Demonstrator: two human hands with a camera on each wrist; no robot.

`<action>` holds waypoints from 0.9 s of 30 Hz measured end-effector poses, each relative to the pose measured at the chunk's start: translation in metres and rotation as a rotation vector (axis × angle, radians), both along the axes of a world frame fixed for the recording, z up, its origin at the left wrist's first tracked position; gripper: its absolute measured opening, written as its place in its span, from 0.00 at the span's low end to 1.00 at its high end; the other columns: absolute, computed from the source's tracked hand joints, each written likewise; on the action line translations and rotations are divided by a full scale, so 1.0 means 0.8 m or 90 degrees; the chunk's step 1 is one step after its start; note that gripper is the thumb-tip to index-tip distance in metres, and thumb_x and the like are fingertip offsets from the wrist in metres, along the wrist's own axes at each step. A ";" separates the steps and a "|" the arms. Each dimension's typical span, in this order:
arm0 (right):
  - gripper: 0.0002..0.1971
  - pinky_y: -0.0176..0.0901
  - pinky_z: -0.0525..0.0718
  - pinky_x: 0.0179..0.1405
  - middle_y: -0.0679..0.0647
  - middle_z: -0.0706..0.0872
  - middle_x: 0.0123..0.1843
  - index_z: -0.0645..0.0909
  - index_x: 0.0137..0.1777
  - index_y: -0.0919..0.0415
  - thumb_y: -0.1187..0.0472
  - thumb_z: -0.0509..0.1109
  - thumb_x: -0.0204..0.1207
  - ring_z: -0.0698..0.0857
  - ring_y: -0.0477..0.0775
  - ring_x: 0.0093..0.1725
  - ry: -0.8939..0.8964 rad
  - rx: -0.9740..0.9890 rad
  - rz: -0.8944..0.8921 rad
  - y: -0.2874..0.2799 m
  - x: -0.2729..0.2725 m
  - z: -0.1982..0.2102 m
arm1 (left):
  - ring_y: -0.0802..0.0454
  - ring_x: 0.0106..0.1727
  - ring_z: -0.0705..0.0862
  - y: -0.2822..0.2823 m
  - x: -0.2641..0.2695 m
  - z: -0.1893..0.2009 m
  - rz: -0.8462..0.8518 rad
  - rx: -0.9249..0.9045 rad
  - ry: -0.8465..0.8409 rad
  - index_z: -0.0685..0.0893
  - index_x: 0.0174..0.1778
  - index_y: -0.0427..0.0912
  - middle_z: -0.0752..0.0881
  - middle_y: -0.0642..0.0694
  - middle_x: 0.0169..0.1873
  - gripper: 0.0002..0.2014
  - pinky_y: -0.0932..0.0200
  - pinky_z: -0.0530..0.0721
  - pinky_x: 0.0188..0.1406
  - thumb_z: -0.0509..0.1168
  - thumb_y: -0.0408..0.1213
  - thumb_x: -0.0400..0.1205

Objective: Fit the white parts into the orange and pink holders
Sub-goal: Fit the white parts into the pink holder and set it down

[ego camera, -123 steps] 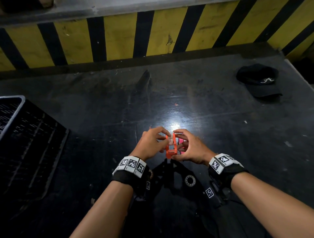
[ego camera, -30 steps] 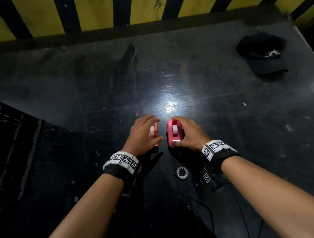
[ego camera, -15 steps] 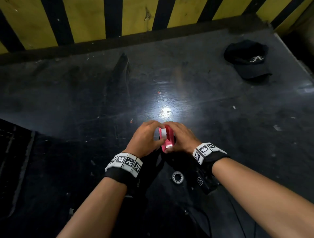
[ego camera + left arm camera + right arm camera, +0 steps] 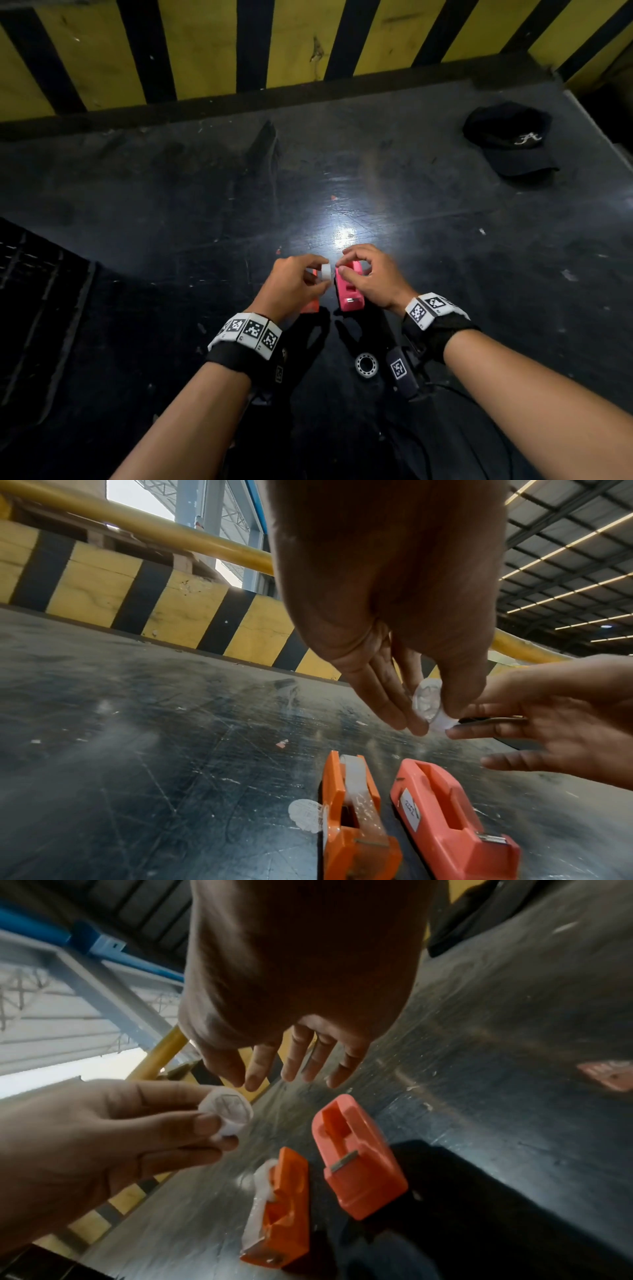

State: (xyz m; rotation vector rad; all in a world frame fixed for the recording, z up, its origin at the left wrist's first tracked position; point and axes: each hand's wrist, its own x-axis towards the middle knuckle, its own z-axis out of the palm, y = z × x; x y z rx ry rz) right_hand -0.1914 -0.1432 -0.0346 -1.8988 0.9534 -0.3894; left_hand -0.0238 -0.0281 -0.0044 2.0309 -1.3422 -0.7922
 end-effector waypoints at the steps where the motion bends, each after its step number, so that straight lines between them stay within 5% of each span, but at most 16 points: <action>1: 0.04 0.34 0.78 0.64 0.51 0.88 0.62 0.93 0.49 0.57 0.61 0.81 0.76 0.86 0.47 0.64 -0.004 0.018 -0.002 0.004 0.000 0.006 | 0.62 0.44 0.94 0.002 -0.002 0.003 0.000 0.001 -0.005 0.92 0.64 0.47 0.96 0.53 0.48 0.19 0.79 0.86 0.48 0.79 0.36 0.76; 4: 0.04 0.36 0.82 0.65 0.53 0.88 0.63 0.93 0.50 0.58 0.62 0.81 0.76 0.87 0.49 0.63 -0.009 0.033 0.007 0.014 -0.001 0.014 | 0.61 0.46 0.95 0.009 -0.007 0.011 0.010 0.004 -0.006 0.91 0.65 0.47 0.96 0.51 0.51 0.20 0.63 0.91 0.58 0.79 0.37 0.76; 6: 0.05 0.34 0.81 0.64 0.54 0.88 0.64 0.93 0.50 0.58 0.61 0.82 0.75 0.87 0.50 0.63 -0.002 0.031 0.014 0.018 -0.002 0.015 | 0.59 0.46 0.95 0.014 -0.010 0.015 0.014 0.008 -0.005 0.91 0.65 0.46 0.97 0.49 0.48 0.20 0.62 0.90 0.60 0.79 0.38 0.76; 12: 0.06 0.27 0.78 0.57 0.54 0.88 0.65 0.93 0.50 0.58 0.59 0.82 0.76 0.87 0.52 0.63 0.022 0.031 0.038 0.032 -0.009 0.020 | 0.64 0.35 0.90 0.028 -0.019 0.026 0.004 0.017 -0.018 0.90 0.66 0.45 0.89 0.57 0.34 0.20 0.81 0.81 0.46 0.78 0.38 0.77; 15: 0.05 0.43 0.84 0.66 0.54 0.88 0.65 0.92 0.48 0.57 0.59 0.82 0.75 0.87 0.53 0.64 0.014 0.043 0.043 0.037 -0.012 0.021 | 0.70 0.30 0.88 0.037 -0.024 0.028 -0.003 0.005 -0.013 0.91 0.64 0.44 0.87 0.63 0.30 0.19 0.81 0.82 0.43 0.79 0.37 0.76; 19: 0.03 0.49 0.86 0.66 0.54 0.88 0.65 0.91 0.45 0.59 0.63 0.82 0.75 0.90 0.51 0.56 0.015 0.073 0.062 0.041 -0.018 0.023 | 0.59 0.38 0.91 0.051 -0.033 0.026 0.014 -0.021 -0.032 0.91 0.61 0.49 0.91 0.55 0.42 0.18 0.67 0.89 0.48 0.79 0.39 0.74; 22: 0.09 0.57 0.88 0.65 0.57 0.92 0.58 0.87 0.37 0.51 0.64 0.81 0.75 0.91 0.57 0.55 0.051 0.052 0.061 0.039 -0.032 0.022 | 0.53 0.44 0.88 0.068 -0.049 0.006 0.020 0.001 -0.097 0.91 0.58 0.53 0.87 0.51 0.45 0.16 0.57 0.87 0.51 0.75 0.45 0.74; 27: 0.03 0.56 0.90 0.61 0.56 0.93 0.48 0.91 0.42 0.63 0.63 0.80 0.75 0.93 0.60 0.52 0.119 0.059 0.045 0.038 -0.064 0.009 | 0.40 0.57 0.88 0.102 -0.082 -0.041 -0.047 0.149 -0.152 0.89 0.53 0.49 0.87 0.42 0.57 0.12 0.51 0.85 0.52 0.72 0.46 0.75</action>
